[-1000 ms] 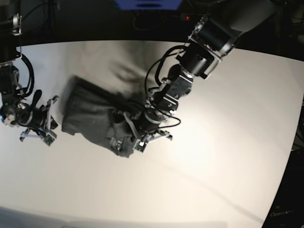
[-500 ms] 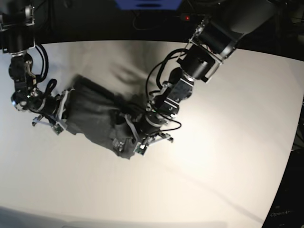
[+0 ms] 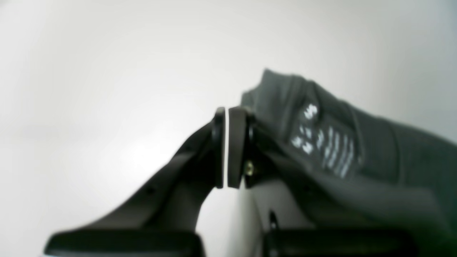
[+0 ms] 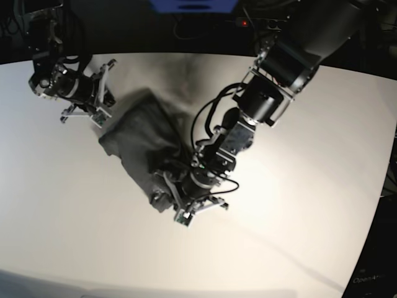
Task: Fold the T-shirt properly
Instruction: 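Press the left gripper onto the shirt's folded end, tucking it under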
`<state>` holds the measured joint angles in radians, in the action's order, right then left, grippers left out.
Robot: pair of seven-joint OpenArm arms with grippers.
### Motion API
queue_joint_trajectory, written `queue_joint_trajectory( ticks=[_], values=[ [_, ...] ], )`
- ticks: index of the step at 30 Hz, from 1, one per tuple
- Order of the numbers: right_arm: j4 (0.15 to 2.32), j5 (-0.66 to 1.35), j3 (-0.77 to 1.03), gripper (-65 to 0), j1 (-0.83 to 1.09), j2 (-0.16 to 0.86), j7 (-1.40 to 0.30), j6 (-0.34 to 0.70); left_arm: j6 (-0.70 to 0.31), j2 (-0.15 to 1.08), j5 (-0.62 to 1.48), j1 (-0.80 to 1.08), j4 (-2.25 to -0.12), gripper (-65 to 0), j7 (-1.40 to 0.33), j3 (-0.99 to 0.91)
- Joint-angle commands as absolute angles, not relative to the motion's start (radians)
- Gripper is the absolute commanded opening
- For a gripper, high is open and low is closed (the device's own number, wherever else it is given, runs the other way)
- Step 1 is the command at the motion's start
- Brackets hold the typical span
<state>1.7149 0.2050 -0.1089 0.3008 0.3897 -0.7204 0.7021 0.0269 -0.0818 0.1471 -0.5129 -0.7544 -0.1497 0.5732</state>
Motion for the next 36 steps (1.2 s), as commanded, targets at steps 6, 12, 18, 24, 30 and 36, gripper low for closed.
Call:
queue_joint_trajectory(
  ticks=[6,12,18,24,30,36],
  values=[
    [1.813,0.099,-0.074,-64.9,0.294,0.42,-0.743,0.698,0.03,-0.039,0.16,-0.496,-1.027,-63.2,-0.265,0.529],
    [1.813,-0.039,-0.065,-64.9,0.251,0.421,-0.745,0.698,0.031,0.081,0.188,-0.358,-1.382,-63.2,-0.487,0.519],
    [1.85,-0.07,-0.051,-64.9,0.236,0.423,-0.745,0.698,0.033,0.136,0.186,-0.237,-1.503,-63.2,-0.561,0.519],
    [1.906,-0.065,0.027,-64.9,0.232,0.418,-0.792,0.698,0.038,0.13,0.186,-0.214,-1.408,-63.2,-0.558,0.519],
    [1.933,-0.064,0.131,-64.9,0.232,0.401,-0.799,0.698,0.038,0.127,0.185,-0.219,-1.288,-63.2,-0.481,0.519],
    [1.937,-0.064,0.216,-64.9,0.236,0.39,-0.799,0.698,0.033,0.068,0.185,-0.282,-1.084,-63.2,-0.371,0.527]
  ],
)
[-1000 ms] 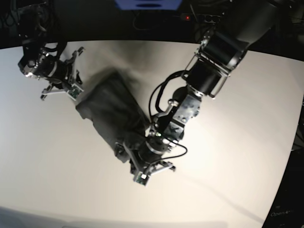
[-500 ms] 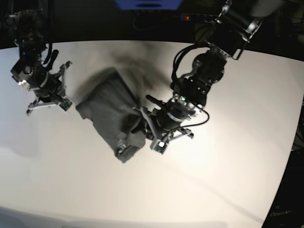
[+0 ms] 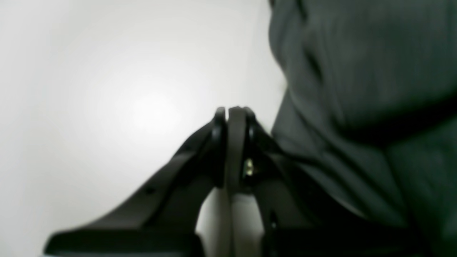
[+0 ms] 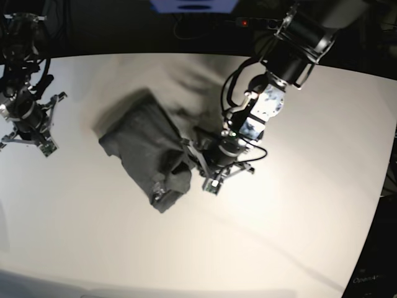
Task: Fold the T-shirt properly
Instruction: 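Press the left gripper onto the shirt's folded end, tucking it under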
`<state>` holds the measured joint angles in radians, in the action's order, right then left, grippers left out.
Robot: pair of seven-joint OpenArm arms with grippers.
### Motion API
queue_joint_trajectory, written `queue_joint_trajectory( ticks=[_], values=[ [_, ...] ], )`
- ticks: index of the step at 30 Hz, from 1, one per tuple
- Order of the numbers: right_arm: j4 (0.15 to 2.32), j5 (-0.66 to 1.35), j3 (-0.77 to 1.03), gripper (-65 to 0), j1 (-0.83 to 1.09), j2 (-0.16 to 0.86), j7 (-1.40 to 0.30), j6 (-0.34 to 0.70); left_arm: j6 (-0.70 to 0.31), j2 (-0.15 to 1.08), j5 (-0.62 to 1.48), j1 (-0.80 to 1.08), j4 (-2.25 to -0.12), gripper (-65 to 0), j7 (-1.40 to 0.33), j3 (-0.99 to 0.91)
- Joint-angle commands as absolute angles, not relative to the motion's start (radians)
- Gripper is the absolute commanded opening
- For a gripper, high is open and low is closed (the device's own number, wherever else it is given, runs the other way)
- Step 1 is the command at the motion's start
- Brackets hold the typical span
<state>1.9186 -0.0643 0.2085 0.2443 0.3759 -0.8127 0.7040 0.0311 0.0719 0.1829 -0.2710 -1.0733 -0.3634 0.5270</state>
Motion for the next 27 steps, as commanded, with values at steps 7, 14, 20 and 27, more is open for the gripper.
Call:
queue_joint_trajectory(
  ticks=[7,14,20,27],
  values=[
    [1.937,-0.064,0.28,-64.9,0.242,0.389,-0.796,0.698,0.031,-0.008,0.185,-0.374,-0.872,-63.2,-0.246,0.529],
    [1.937,-0.064,0.394,-64.9,0.239,0.389,-0.792,0.698,0.031,-0.097,0.185,-0.492,-0.668,-63.2,-0.142,0.624],
    [1.934,-0.064,0.409,-64.9,0.234,0.395,-0.716,0.698,0.031,-0.137,0.188,-0.529,-0.565,-63.2,-0.07,0.641],
    [1.926,-0.062,0.357,-64.9,0.128,0.389,-0.688,0.698,0.031,-0.125,0.186,-0.526,-0.558,-63.2,-0.073,0.636]
  ],
)
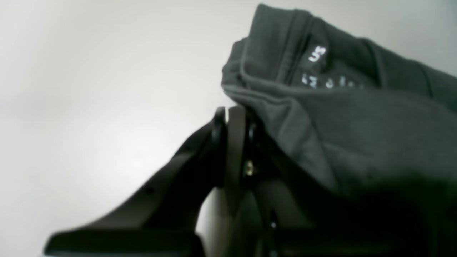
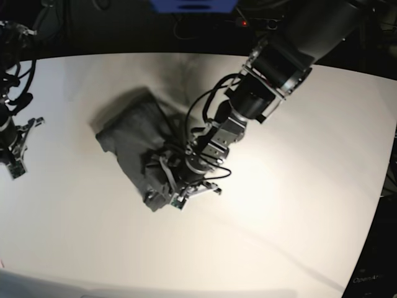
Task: Fold the T-shirt properly
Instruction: 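Press the left gripper onto the shirt's folded end, tucking it under, then push the shirt's sides inward with both grippers to square the rectangle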
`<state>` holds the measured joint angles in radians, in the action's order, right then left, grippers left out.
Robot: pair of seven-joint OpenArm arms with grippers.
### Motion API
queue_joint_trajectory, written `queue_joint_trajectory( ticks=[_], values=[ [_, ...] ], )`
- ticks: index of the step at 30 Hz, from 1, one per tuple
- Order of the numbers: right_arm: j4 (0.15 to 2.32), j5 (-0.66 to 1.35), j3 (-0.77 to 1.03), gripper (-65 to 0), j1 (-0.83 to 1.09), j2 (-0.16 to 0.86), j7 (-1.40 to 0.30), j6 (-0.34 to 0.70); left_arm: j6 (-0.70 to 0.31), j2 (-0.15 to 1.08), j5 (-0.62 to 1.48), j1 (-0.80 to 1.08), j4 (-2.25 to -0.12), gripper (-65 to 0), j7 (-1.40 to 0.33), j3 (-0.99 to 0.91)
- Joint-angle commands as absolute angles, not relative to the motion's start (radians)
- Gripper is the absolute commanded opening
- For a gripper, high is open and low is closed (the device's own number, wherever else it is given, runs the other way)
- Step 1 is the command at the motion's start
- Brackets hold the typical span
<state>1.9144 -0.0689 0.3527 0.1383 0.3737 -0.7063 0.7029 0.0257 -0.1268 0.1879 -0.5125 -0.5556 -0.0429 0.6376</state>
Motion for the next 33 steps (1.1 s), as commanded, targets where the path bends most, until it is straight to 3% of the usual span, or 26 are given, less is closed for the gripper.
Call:
queue_joint_trajectory(
  ticks=[1,11,18,33],
  values=[
    [1.919,-0.062,0.344,-64.9,0.117,0.389,-0.688,0.698,0.031,-0.113,0.186,-0.524,-0.558,-63.2,-0.073,0.638],
    [1.745,-0.062,0.234,-64.9,0.048,0.337,-0.67,0.698,0.031,-0.093,0.191,-0.524,-0.559,-63.2,-0.073,0.636],
    [1.63,-0.062,0.145,-64.9,0.041,0.314,-0.568,0.698,0.031,-0.096,0.191,-0.524,-0.559,-63.2,-0.073,0.634],
    [1.443,-0.064,0.101,-64.9,0.013,0.234,-0.461,0.698,0.031,-0.093,0.188,-0.53,-0.559,-63.2,-0.073,0.634]
  ],
)
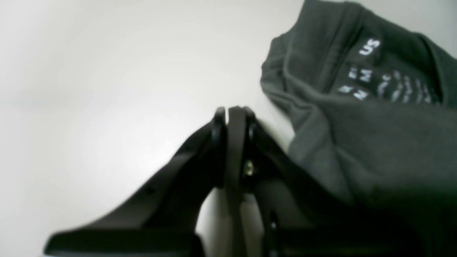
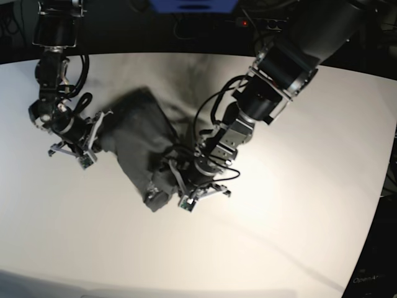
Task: Fold the T-shirt properly
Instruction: 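Push the shirt's sides inward with both grippers to square the rectangle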
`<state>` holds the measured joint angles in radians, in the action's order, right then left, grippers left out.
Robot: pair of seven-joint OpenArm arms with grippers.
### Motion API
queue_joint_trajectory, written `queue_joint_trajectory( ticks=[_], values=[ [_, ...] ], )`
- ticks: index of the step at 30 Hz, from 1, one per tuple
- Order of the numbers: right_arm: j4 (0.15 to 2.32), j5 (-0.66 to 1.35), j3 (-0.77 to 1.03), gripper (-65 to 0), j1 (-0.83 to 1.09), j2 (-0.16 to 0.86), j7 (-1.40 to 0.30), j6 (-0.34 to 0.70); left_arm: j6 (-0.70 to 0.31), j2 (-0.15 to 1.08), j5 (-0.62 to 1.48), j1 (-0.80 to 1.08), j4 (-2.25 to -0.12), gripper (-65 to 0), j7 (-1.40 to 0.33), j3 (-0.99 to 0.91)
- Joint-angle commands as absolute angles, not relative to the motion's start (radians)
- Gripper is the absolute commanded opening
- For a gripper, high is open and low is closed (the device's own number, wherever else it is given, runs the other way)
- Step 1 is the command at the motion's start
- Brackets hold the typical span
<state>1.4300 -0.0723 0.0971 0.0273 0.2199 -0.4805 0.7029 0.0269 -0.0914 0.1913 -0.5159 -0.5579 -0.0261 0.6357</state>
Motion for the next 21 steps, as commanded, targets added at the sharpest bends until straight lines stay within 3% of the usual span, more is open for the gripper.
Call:
queue_joint_trajectory(
  ticks=[1,11,21],
  values=[
    [1.443,-0.062,0.094,-64.9,0.013,0.234,-0.466,0.698,0.031,-0.093,0.188,-0.532,-0.559,-63.2,-0.07,0.634],
    [1.458,-0.065,0.071,-64.9,0.096,0.186,-0.469,0.698,0.031,-0.093,0.191,-0.585,-0.556,-63.2,-0.058,0.634],
    [1.638,-0.067,0.071,-64.9,0.265,0.176,-0.47,0.698,0.03,-0.099,0.189,-0.641,-0.527,-63.2,0.013,0.634]
  ],
)
